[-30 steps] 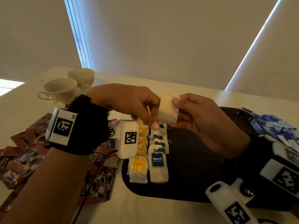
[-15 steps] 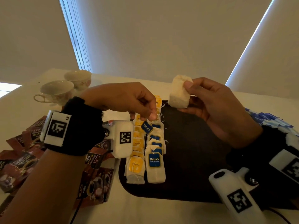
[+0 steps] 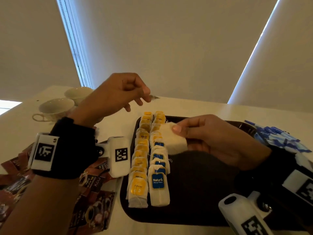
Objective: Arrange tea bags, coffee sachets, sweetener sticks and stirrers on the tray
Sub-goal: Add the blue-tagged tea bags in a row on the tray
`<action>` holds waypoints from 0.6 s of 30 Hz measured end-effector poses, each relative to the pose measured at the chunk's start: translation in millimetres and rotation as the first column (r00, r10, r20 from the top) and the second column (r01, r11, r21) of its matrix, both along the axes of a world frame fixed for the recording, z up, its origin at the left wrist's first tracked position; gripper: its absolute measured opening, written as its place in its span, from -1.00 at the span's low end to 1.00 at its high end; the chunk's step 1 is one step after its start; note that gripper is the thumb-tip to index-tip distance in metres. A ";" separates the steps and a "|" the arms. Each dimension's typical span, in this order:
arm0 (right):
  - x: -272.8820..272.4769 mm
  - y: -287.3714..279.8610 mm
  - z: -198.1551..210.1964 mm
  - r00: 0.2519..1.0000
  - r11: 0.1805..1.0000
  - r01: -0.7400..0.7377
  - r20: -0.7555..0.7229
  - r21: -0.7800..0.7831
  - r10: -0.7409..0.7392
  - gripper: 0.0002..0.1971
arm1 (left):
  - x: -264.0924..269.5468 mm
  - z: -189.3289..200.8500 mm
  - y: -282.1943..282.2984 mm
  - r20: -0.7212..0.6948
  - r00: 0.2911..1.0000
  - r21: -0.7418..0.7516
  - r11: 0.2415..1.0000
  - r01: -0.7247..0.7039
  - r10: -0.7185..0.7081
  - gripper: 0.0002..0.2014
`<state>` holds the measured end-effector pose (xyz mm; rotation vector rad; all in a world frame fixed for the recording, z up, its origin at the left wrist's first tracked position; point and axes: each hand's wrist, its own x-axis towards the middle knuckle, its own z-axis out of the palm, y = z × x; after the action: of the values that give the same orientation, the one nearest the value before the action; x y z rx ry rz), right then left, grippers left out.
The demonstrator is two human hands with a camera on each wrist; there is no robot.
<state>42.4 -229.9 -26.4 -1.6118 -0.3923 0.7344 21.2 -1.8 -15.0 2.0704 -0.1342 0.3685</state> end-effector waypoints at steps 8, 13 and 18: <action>-8.5 1.1 24.9 0.997 0.934 -0.072 -0.002 0.350 0.077 -0.84 | -2.0 -2.1 -12.8 -0.092 0.985 0.184 0.970 0.160 -0.145 -0.93; 6.3 -0.7 43.3 0.969 0.795 0.213 -0.019 0.568 -0.246 -0.89 | -2.0 -2.6 -31.1 -0.179 0.929 0.225 0.906 0.358 -0.323 -0.87; 22.7 2.8 25.3 0.870 0.768 0.410 0.040 0.492 -0.491 -0.87 | -4.5 -2.7 -42.9 -0.210 0.892 0.225 0.869 0.442 -0.399 -0.96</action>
<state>65.0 -227.2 -1.2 -1.2283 -0.2555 0.1093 16.7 -44.7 -17.7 2.2500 -0.5601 -0.0908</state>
